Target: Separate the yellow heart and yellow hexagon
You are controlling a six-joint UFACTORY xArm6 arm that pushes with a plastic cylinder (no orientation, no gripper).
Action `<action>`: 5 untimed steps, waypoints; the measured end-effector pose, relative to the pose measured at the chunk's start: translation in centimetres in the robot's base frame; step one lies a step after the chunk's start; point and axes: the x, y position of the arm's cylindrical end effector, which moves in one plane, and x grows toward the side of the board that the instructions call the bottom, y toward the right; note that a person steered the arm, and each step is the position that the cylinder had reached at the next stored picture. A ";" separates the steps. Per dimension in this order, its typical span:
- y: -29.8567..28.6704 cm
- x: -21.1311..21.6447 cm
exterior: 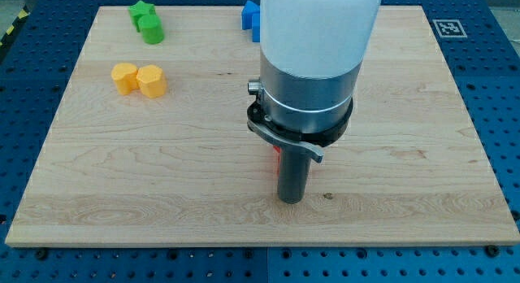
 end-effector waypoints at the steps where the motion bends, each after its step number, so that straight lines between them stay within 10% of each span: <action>1: -5.3 0.0; 5: -24.9 -10.8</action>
